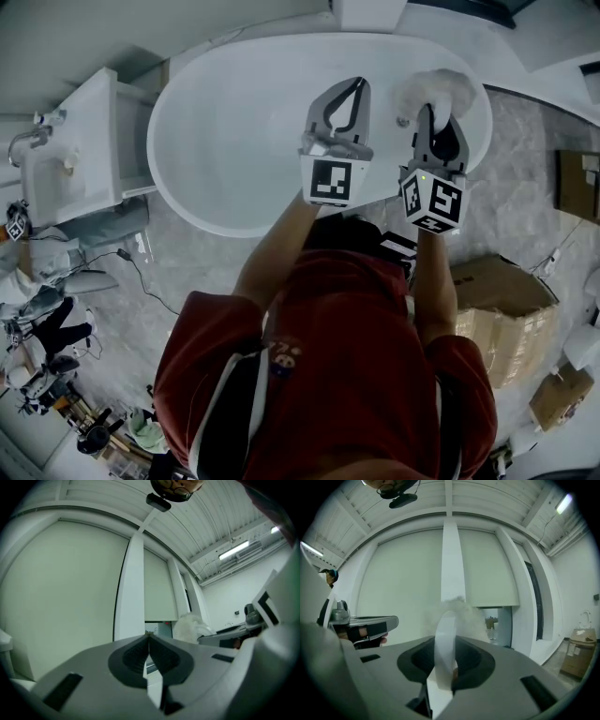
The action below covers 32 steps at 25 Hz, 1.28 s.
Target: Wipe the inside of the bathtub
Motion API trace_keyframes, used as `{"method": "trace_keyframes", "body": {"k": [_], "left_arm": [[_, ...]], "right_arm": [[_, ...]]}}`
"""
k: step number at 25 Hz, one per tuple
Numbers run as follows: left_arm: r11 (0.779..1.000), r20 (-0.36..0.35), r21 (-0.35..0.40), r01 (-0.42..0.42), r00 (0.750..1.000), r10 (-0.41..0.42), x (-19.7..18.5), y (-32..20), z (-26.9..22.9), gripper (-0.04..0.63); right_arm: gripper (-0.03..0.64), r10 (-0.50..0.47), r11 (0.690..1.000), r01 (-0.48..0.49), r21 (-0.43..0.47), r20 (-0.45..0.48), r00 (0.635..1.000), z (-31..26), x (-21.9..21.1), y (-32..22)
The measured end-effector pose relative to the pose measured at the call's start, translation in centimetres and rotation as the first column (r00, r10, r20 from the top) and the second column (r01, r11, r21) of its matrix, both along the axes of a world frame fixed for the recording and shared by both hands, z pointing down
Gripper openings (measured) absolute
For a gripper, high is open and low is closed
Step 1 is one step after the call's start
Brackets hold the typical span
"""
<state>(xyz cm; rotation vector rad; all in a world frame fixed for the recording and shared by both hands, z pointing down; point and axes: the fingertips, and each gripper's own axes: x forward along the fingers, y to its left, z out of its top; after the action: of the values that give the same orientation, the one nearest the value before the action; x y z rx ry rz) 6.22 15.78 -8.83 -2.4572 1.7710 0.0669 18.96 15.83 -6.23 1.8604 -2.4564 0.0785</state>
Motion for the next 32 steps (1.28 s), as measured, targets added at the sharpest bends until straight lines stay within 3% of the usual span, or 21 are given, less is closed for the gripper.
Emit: {"method": "trace_keyframes", "body": {"k": [6, 16, 23, 28, 32], "left_arm": [[1.000, -0.040, 0.000, 0.010, 0.999, -0.010, -2.3, -1.9, 1.3, 0.017], [1.000, -0.006, -0.007, 0.021, 1.000, -0.021, -1.4, -6.3, 5.1, 0.017], [0.997, 0.082, -0.070, 0.037, 0.996, -0.031, 1.0, -11.5, 13.1, 0.017], [0.990, 0.083, -0.134, 0.053, 0.996, -0.042, 4.1, -14.6, 20.0, 0.017], [0.982, 0.043, -0.166, 0.088, 0.996, -0.082, 6.2, -18.0, 24.9, 0.017]], "right_arm": [[0.095, 0.002, 1.000, -0.003, -0.027, -0.016, 1.000, 1.8, -1.7, -2.1], [0.095, -0.018, 0.998, 0.016, -0.066, -0.031, 0.999, 7.1, -1.7, -6.9], [0.095, -0.046, 0.990, 0.043, -0.136, -0.021, 0.999, 15.9, 0.2, -12.6], [0.095, -0.048, 0.983, 0.046, -0.178, -0.007, 0.999, 23.5, 3.6, -16.6], [0.095, -0.051, 0.981, 0.050, -0.189, 0.001, 0.999, 29.2, 6.2, -20.4]]}}
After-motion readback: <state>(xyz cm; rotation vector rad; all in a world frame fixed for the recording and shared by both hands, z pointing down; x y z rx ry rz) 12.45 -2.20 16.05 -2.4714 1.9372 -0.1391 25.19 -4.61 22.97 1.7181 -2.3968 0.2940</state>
